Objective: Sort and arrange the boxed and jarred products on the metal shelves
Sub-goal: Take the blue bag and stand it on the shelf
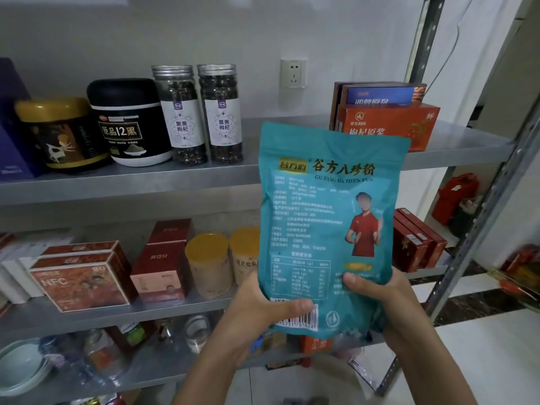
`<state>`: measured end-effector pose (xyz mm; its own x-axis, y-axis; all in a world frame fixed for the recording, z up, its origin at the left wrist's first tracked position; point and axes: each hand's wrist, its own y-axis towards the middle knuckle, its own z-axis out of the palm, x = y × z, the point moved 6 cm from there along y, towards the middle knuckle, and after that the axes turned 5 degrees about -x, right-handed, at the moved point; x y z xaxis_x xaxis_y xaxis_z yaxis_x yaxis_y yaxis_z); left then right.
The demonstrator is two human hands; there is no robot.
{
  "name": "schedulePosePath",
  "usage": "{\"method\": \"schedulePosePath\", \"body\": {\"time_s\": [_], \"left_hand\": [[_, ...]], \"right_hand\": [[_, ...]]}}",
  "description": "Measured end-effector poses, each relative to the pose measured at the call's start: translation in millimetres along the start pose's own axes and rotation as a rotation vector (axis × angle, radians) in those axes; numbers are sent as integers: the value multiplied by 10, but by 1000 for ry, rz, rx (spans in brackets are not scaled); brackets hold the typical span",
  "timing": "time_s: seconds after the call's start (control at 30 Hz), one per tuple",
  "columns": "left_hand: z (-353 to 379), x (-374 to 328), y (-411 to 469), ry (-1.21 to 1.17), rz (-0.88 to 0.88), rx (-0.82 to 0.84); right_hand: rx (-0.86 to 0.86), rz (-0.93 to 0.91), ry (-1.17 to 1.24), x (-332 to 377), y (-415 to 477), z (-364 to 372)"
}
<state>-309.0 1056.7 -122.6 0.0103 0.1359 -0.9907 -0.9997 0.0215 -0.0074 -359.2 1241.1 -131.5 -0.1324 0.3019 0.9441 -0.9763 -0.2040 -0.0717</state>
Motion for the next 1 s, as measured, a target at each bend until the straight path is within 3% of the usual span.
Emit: {"method": "schedulePosePath", "body": {"time_s": [0.43,0.77,0.9,1.0], "left_hand": [[-81,-9,16,-151,89,-181],[-36,-89,-5,-83,141,-114],[-2,-180,-45,92,258,-257],[24,-307,-175,470,494,-506]], "right_hand": [[332,22,-161,-83,-110,109],[51,-110,-172,-75,-138,27],[-146,-177,-122,-63,-140,-23],[-312,-258,-177,-38,-145,-84]]}}
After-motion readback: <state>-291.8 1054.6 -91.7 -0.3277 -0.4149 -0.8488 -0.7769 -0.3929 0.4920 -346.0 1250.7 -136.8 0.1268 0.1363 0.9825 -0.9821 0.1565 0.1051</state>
